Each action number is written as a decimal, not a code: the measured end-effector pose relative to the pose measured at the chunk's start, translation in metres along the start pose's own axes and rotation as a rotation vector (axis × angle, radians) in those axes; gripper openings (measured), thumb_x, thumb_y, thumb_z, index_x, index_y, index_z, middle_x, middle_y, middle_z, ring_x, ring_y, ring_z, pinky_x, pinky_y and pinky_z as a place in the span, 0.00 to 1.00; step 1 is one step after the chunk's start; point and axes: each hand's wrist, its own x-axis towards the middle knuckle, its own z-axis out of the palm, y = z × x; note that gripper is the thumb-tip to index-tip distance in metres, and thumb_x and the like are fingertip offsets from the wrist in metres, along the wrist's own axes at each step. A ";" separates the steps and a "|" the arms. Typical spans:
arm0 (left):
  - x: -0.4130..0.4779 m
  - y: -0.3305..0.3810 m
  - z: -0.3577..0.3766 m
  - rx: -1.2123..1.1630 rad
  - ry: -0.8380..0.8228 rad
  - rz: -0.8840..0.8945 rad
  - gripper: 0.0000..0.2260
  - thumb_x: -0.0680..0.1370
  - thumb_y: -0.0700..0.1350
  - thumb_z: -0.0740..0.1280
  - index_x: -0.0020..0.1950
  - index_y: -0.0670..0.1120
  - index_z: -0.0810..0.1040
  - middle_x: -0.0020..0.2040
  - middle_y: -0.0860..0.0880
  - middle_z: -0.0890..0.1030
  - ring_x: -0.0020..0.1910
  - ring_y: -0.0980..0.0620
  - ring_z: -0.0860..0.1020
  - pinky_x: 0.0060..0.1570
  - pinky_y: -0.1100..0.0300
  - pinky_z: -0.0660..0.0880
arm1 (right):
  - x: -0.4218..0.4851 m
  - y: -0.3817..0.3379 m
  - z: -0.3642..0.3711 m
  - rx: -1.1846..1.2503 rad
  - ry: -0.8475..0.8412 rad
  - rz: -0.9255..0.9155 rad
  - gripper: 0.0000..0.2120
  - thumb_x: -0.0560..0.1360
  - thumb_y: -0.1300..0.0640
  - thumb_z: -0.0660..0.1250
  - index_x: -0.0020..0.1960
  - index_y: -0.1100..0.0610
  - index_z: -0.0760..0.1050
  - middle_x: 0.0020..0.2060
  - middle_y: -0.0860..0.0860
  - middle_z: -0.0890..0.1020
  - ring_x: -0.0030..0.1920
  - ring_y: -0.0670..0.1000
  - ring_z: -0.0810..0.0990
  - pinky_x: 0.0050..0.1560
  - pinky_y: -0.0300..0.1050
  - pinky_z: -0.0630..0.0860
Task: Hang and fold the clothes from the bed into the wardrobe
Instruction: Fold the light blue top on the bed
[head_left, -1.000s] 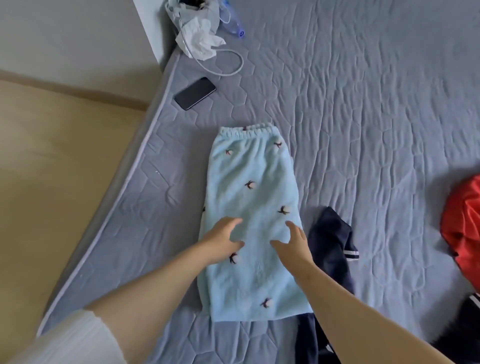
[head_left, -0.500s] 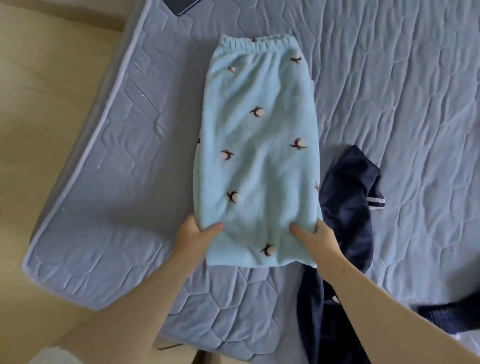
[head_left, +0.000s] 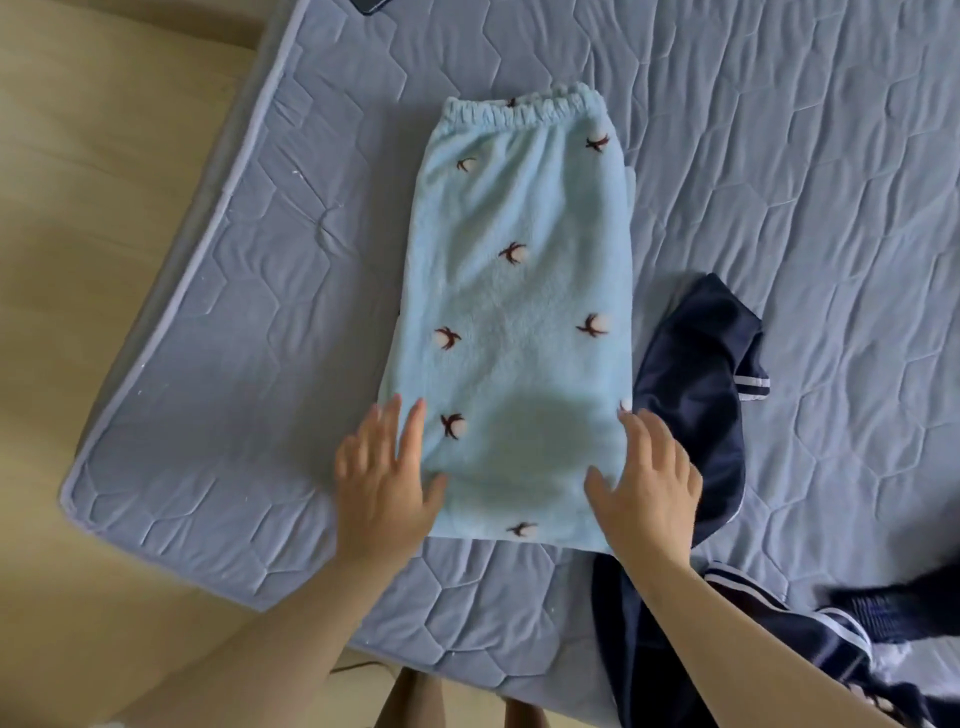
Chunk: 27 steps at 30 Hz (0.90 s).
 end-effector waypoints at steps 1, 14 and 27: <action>-0.003 0.006 0.005 0.068 0.025 0.187 0.42 0.61 0.56 0.77 0.70 0.44 0.65 0.67 0.39 0.72 0.65 0.35 0.71 0.57 0.37 0.70 | -0.001 -0.003 0.003 -0.075 0.027 -0.218 0.33 0.62 0.52 0.76 0.65 0.57 0.72 0.65 0.57 0.74 0.63 0.61 0.74 0.60 0.58 0.70; 0.032 0.004 0.055 0.219 0.026 0.573 0.17 0.66 0.34 0.64 0.49 0.44 0.85 0.48 0.41 0.84 0.40 0.44 0.83 0.33 0.57 0.80 | 0.022 -0.010 0.063 -0.663 -0.387 -0.488 0.34 0.65 0.53 0.75 0.68 0.61 0.70 0.66 0.61 0.73 0.64 0.63 0.73 0.57 0.55 0.76; -0.020 0.005 -0.077 0.002 -1.154 0.201 0.08 0.73 0.45 0.66 0.50 0.46 0.78 0.33 0.54 0.73 0.36 0.52 0.72 0.31 0.65 0.66 | -0.061 -0.052 -0.044 -0.274 -1.092 -0.338 0.12 0.73 0.59 0.61 0.56 0.55 0.72 0.52 0.55 0.79 0.45 0.55 0.73 0.45 0.46 0.70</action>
